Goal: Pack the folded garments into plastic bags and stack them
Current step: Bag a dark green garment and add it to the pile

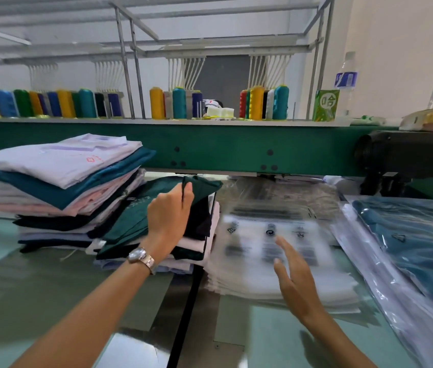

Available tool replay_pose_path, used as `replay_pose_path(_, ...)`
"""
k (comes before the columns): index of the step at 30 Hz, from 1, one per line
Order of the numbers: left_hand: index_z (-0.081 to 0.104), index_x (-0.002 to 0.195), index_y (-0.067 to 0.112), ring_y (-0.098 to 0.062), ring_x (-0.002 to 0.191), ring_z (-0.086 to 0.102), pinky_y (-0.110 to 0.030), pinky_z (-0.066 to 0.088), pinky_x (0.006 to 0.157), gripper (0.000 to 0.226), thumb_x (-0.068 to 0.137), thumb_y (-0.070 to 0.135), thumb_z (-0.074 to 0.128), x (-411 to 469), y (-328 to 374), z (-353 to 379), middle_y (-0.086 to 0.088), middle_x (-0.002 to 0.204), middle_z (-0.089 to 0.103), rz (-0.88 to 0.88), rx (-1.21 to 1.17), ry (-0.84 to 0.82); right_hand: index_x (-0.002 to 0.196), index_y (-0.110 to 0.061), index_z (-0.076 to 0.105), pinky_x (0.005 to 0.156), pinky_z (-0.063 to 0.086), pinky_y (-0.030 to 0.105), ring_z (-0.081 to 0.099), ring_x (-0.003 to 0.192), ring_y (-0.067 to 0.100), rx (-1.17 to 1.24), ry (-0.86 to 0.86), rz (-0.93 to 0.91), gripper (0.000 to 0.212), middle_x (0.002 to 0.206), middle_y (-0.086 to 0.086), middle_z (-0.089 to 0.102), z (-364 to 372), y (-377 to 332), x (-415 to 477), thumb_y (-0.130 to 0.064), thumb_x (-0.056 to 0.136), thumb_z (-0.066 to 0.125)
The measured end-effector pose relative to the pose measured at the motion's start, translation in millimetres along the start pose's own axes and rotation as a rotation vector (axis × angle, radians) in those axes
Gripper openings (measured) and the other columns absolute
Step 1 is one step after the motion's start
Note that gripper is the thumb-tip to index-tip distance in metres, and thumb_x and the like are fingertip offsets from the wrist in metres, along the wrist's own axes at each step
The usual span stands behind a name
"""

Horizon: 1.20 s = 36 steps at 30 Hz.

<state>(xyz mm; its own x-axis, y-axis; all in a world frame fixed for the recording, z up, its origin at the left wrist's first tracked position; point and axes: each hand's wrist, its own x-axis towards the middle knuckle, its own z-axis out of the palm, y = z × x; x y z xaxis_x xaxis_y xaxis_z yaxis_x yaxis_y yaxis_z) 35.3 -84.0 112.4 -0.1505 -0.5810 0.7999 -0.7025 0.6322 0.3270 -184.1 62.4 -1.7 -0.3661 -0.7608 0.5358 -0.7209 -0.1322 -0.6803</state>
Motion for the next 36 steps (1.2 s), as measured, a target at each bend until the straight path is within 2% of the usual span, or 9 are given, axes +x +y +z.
replay_pose_path(4,0.055,0.078,0.013,-0.028,0.052,0.060,-0.037,0.051,0.052,0.050,0.104,0.040,0.021,-17.9,32.5,-4.6,-0.006,0.057,0.058,0.011,0.055,-0.069,0.142,-0.031,0.041,0.098,0.039,0.016,0.052,0.124,0.007,0.407,-0.085,0.206,0.040,0.132,-0.006,0.058,11.2,-31.0,21.8,-0.022,0.103,0.040)
replay_pose_path(7,0.059,0.087,0.014,-0.027,0.057,0.064,-0.032,0.048,0.052,0.052,0.104,0.041,0.018,-31.9,52.6,-5.9,-0.004,0.061,0.061,0.039,0.111,-0.100,0.138,-0.047,0.037,0.097,0.048,0.035,0.066,0.107,0.019,0.630,-0.187,0.358,0.035,0.121,0.002,0.066,19.6,-57.4,44.2,-0.041,0.103,0.033)
replay_pose_path(11,0.060,0.079,0.016,-0.021,0.043,0.058,-0.024,0.033,0.044,0.040,0.103,0.036,0.035,-55.8,72.6,-11.4,0.001,0.050,0.057,0.151,0.147,-0.047,0.079,-0.055,0.067,0.070,0.057,0.042,0.073,0.083,0.029,0.870,-0.336,0.531,0.046,0.096,0.008,0.075,24.6,-76.6,72.1,-0.060,0.098,0.026)
replay_pose_path(15,0.061,0.070,0.020,-0.017,0.034,0.054,-0.021,0.032,0.039,0.029,0.094,0.036,0.059,-75.9,77.0,-15.6,0.004,0.044,0.054,0.252,0.185,-0.074,0.143,-0.030,0.041,0.052,0.054,0.030,0.068,0.076,0.020,0.989,-0.348,0.662,0.045,0.105,0.008,0.064,25.4,-82.0,88.2,-0.025,0.098,0.046)
replay_pose_path(18,0.066,0.080,0.025,-0.015,0.054,0.064,-0.025,0.032,0.047,0.027,0.092,0.047,0.057,-88.7,68.2,-19.9,0.004,0.066,0.068,0.267,0.134,-0.201,0.147,-0.029,0.034,0.047,0.051,0.026,0.065,0.070,0.017,0.948,-0.418,0.682,0.072,0.124,0.009,0.045,26.8,-76.7,88.9,0.011,0.088,0.038)
replay_pose_path(23,0.050,0.138,0.029,-0.007,0.139,0.035,-0.034,0.028,0.114,0.065,0.094,0.065,0.019,-91.8,16.3,-30.1,0.012,0.148,0.043,0.000,-0.004,-0.273,0.130,-0.012,0.059,0.068,0.058,0.028,0.066,0.096,0.027,0.913,-0.475,0.685,0.058,0.120,0.013,0.065,27.7,-68.7,82.2,0.014,0.083,0.037)
replay_pose_path(28,0.037,0.139,0.001,-0.034,0.129,0.037,-0.044,0.034,0.105,0.067,0.093,0.046,0.056,-98.2,-56.2,-30.9,-0.017,0.140,0.033,-0.722,-0.148,-0.193,0.120,-0.014,0.066,0.069,0.057,0.027,0.067,0.101,0.026,0.899,-0.422,0.716,0.050,0.118,0.009,0.067,24.7,-62.2,73.2,0.010,0.082,0.042)
replay_pose_path(31,0.066,0.107,0.003,-0.031,0.117,0.055,-0.034,0.041,0.097,0.038,0.089,0.036,0.068,-101.1,-83.0,-31.0,-0.015,0.120,0.059,-1.093,-0.616,-0.253,0.118,-0.015,0.067,0.071,0.057,0.028,0.067,0.103,0.027,0.901,-0.421,0.711,0.050,0.117,0.009,0.068,25.1,-58.2,68.5,0.010,0.082,0.043)
replay_pose_path(36,0.072,0.109,0.013,-0.025,0.096,0.072,-0.045,0.054,0.093,0.033,0.080,0.030,0.075,-105.6,-95.1,-44.0,-0.007,0.106,0.074,-1.122,-0.978,-0.473,0.122,-0.013,0.065,0.068,0.057,0.025,0.068,0.100,0.024,0.872,-0.439,0.690,0.052,0.115,0.008,0.069,21.5,-58.7,65.3,0.013,0.083,0.042)
